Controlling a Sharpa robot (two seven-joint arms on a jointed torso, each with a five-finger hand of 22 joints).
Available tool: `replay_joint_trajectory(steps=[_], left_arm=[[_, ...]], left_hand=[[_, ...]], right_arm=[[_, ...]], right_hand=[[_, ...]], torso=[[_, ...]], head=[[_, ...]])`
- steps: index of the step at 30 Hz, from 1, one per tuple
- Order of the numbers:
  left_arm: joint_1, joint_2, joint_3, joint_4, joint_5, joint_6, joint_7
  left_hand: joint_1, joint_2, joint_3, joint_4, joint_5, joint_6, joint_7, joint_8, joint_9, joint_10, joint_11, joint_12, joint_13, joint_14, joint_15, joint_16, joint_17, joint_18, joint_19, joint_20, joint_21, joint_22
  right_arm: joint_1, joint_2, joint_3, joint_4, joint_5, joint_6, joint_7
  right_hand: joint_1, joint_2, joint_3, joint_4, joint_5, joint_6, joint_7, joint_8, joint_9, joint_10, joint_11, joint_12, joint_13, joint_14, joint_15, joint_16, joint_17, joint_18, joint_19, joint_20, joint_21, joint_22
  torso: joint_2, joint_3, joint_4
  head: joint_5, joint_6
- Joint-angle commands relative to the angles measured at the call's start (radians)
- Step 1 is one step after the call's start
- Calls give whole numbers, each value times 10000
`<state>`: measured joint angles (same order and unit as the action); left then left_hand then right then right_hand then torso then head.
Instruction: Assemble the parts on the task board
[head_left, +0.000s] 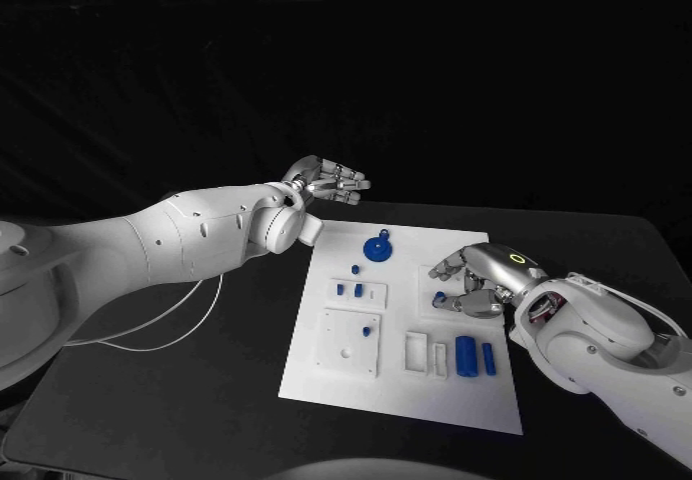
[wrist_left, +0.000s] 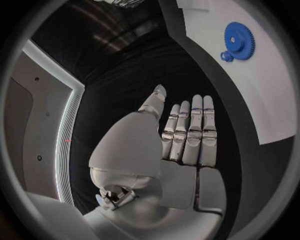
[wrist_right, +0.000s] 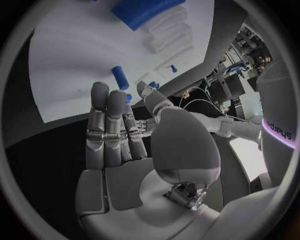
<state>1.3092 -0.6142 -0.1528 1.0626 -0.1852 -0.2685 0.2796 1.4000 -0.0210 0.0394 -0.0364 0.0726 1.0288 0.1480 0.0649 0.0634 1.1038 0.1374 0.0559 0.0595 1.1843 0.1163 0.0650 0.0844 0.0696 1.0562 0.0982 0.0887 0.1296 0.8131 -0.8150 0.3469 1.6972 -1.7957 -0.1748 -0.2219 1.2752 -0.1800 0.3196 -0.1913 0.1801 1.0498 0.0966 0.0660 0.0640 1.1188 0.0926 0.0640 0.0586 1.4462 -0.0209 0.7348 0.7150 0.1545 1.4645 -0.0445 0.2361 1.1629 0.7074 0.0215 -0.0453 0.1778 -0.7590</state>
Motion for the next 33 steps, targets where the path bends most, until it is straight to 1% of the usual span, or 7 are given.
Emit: replay_joint_trajectory(steps=[1,5,12,17,19,23,33], left_arm=[[6,7,9,13,-18,172,72],[6,20,9,6,-23,191,58],[6,28,9,3,-29,196,52],[5,22,8,-1,-30,195,51],[5,20,8,0,-30,199,50],[5,16,8,-2,151,238,0],[5,20,8,-29,287,258,-37]], left_hand=[[-7,122,-61,4,-44,-59,-21,-11,-8,-34,-28,45,-2,-9,-34,-16,25,-115,41,4,81,-31],[1,134,-59,1,-40,-51,-25,-9,-7,-24,-33,44,-3,21,-46,-18,32,-106,85,-11,113,-25],[1,134,-59,1,-40,-51,-25,-9,-7,-24,-33,44,-3,21,-46,-18,32,-106,85,-11,113,-25],[-9,136,-69,6,-44,-53,-23,-12,-8,-25,-31,46,-2,10,-42,-21,31,-106,81,-10,126,-30],[-9,136,-69,6,-44,-53,-23,-12,-8,-25,-31,46,-2,10,-42,-21,31,-106,81,-10,126,-30],[-29,144,-78,21,-52,-49,-24,-11,-8,-29,-32,44,-2,13,-42,-17,33,-106,78,-9,138,-36],[-13,142,-77,11,-43,-46,-28,-10,-7,-28,-32,44,-2,14,-45,-19,34,-82,137,-21,186,-21]], right_arm=[[-11,14,13,-28,-135,861,31],[-11,54,21,-98,-348,1077,-41],[-13,143,24,-229,-677,1268,-131],[-16,204,23,-241,-788,1267,-152],[-17,221,22,-238,-816,1236,-156],[-18,247,22,-228,-854,1157,-165],[-21,297,20,-233,-882,1137,-211]], right_hand=[[102,33,-152,55,39,51,-55,-37,-6,-97,-21,-7,9,40,16,46,18,23,419,43,68,-62],[243,145,-139,114,-142,254,34,-29,-2,-38,-41,-10,4,38,-2,78,3,7,414,38,199,-252],[-21,99,1206,-168,-551,583,100,-38,-6,312,-113,-29,-4,56,-34,129,-21,-54,396,-8,395,-350],[-129,307,2182,-176,-1092,924,99,-31,0,1240,-329,-49,7,133,-93,297,27,-145,415,-51,612,-256],[-196,296,2471,-150,-1200,1036,72,-35,1,1365,-371,-52,8,114,-134,358,30,-188,398,-106,717,-188],[-222,334,2729,-61,-1273,1194,33,-33,7,1525,-428,-50,10,92,-197,429,9,-225,379,-176,820,-106],[-220,363,2714,-2,-1262,1368,-18,-27,20,1716,-498,-43,17,75,-258,477,-28,-264,364,-236,889,-42]], torso=[[7,0,8],[4,-8,25],[6,-15,25],[2,-14,22],[1,-14,25],[1,-17,21],[2,-18,27]], head=[[-38,12],[-74,8],[-100,10],[-80,-6],[-82,-8],[-70,-26],[-63,-56]])
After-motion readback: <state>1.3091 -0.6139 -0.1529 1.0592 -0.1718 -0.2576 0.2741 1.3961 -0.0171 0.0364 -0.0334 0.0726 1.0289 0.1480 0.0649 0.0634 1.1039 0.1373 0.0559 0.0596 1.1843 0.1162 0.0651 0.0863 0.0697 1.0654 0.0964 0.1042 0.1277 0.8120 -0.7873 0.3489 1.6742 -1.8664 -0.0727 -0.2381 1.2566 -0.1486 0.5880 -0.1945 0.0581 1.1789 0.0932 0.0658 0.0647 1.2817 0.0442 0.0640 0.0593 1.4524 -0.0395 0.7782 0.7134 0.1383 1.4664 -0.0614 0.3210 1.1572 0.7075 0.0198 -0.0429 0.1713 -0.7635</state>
